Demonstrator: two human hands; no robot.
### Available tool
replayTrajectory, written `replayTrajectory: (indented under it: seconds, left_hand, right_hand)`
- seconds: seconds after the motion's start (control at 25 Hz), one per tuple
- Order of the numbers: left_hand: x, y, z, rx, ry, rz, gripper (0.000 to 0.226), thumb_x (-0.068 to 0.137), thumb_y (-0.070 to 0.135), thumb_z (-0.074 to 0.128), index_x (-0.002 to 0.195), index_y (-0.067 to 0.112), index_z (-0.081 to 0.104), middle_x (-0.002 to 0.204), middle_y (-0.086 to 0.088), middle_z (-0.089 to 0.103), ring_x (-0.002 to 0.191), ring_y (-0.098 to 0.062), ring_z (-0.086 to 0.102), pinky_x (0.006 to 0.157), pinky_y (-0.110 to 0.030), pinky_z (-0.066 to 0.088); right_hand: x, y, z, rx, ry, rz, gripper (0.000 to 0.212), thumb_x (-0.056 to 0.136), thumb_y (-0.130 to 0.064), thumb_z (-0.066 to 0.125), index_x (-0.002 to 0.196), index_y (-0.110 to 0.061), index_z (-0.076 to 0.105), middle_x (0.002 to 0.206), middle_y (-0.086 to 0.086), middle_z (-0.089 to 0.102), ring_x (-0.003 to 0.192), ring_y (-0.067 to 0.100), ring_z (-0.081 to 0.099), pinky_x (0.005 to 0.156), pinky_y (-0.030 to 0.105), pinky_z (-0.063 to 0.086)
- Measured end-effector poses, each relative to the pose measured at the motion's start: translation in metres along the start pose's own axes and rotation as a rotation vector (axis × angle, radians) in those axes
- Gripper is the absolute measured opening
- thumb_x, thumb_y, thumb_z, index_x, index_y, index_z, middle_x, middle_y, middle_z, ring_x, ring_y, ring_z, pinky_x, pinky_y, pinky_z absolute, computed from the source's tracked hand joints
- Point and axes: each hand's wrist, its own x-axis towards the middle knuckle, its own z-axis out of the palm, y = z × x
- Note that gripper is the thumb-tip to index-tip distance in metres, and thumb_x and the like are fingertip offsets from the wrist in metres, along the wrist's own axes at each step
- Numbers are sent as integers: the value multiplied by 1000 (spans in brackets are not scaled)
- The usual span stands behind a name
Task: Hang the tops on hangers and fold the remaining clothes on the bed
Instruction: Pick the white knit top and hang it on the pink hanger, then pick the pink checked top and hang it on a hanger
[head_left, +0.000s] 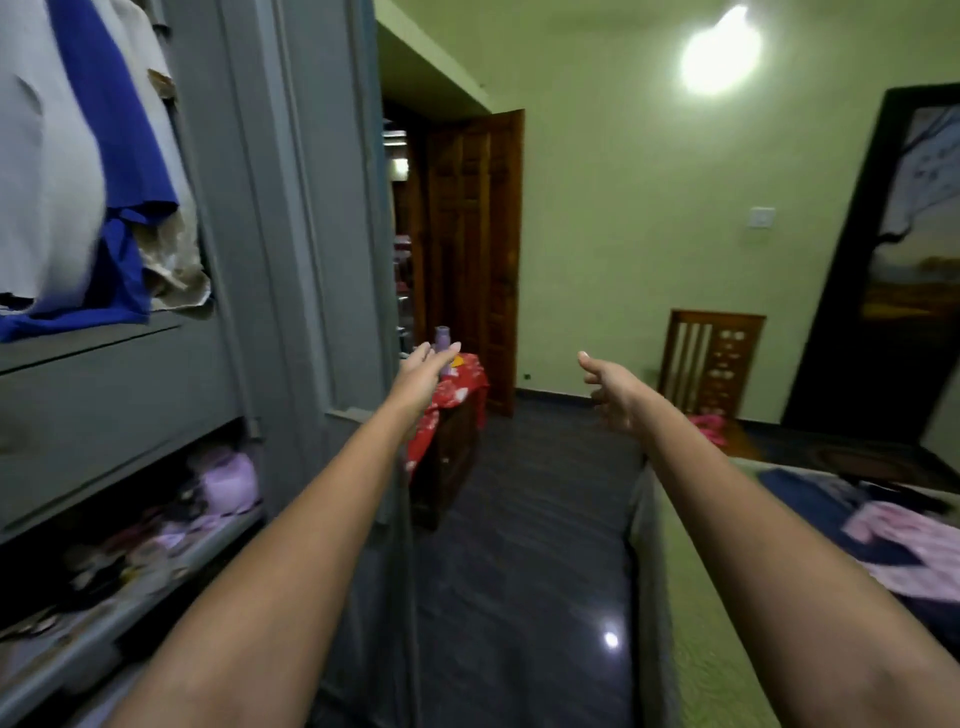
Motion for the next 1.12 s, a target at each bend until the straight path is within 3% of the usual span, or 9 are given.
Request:
replayTrajectory:
  seconds: [0.16,0.32,0.48,0.72,0.96,1.12]
  left_hand:
    - [24,3,84,11,-146,28,70,96,30,54,151,4,19,157,-7,22,143,-19,25,113,-27,21]
    - [86,-5,131,6,-205,59,74,94,35,57,151,7,19,157,-8,22,144,-20,23,114,-31,19]
    - [177,-29,159,26,-206,62,77,92,38,57,152,9,18,158,-6,20,145,-21,21,115,-33,18]
    - [344,-13,202,63,-203,110,73,93,44,54,152,14,22,157,-3,24,144,-21,23,114,-35,20]
    - [486,-40,257,49,-249,76,76,94,65,22,152,16,20,158,-3,20,146,-20,17,117,-38,12]
    - [583,-74,297,68,-237,52,82,89,71,16,153,18,17,159,-3,17,146,-21,15,118,-42,11]
  right_hand:
    - [17,9,-83,31,137,1,65,99,-47,39,150,-9,25,158,12,19,145,30,17,117,44,18]
    - [70,9,-117,47,194,-17,68,96,-50,43,149,-10,27,157,11,22,145,28,18,117,43,17]
    - [155,9,-124,-2,166,-39,67,97,-49,42,150,-11,25,158,10,20,146,28,16,118,43,14]
    - [309,-46,-153,-5,213,-69,73,95,-54,43,152,-15,19,159,9,16,145,30,16,116,44,16]
    - [464,-51,-192,18,254,-72,71,95,-52,43,151,-15,21,158,9,18,145,30,16,117,43,16]
    - [572,-43,-222,22,263,-51,73,94,-54,43,152,-16,20,158,10,17,145,32,16,117,45,16]
